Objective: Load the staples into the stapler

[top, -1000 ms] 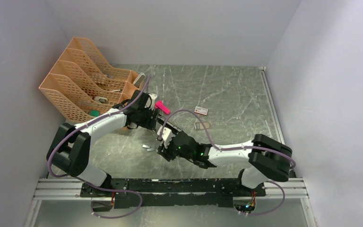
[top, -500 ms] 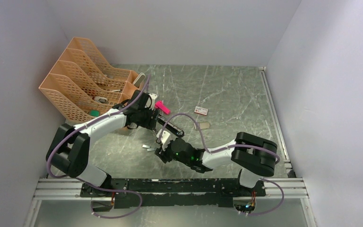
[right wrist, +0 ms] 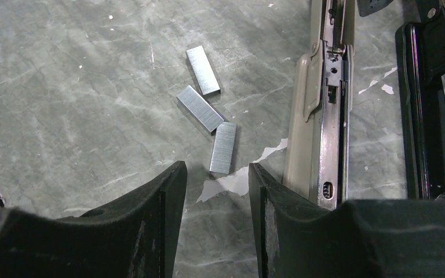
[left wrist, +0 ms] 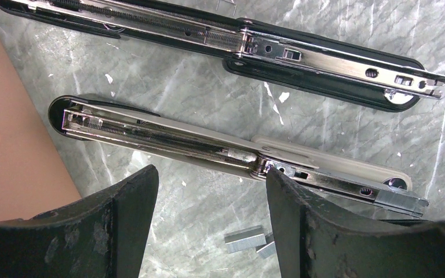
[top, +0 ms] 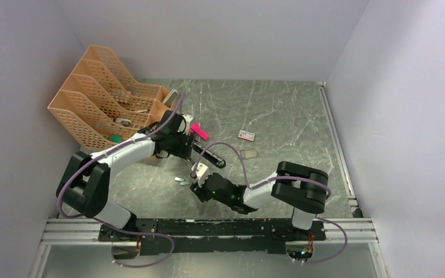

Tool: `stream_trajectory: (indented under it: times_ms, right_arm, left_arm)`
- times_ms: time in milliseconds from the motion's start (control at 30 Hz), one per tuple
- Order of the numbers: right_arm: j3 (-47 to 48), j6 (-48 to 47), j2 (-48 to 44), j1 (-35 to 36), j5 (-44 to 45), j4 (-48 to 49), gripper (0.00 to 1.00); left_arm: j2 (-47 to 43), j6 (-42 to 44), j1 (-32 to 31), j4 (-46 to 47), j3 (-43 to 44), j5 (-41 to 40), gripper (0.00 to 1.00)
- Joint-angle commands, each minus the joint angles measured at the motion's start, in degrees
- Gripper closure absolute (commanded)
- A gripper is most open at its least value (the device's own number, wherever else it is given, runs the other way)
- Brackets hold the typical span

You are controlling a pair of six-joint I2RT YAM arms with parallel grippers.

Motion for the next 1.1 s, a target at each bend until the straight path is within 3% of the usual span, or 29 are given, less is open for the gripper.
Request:
stream_trajectory:
  times_ms: [0,300,1067]
  right_arm:
    - [-0.22,1.4,1.26,0.43,2.64,3.24,0.54]
    - [-2.44,2.45,4.01,0.45,2.76,8.12,0.57]
    - [-1.3,2.14,6.49,0.55,1.84,6.97,0.71]
  left_arm:
    - [-1.36,0.78,-0.44,0.81,-0.65,-0.89,0.27]
    - [-1.42,0.78,-0.54,0.88,-0.65,-0.89,0.27]
    - [-1.51,0.79,-0.63,0.9,-0.65,-0.89,0.27]
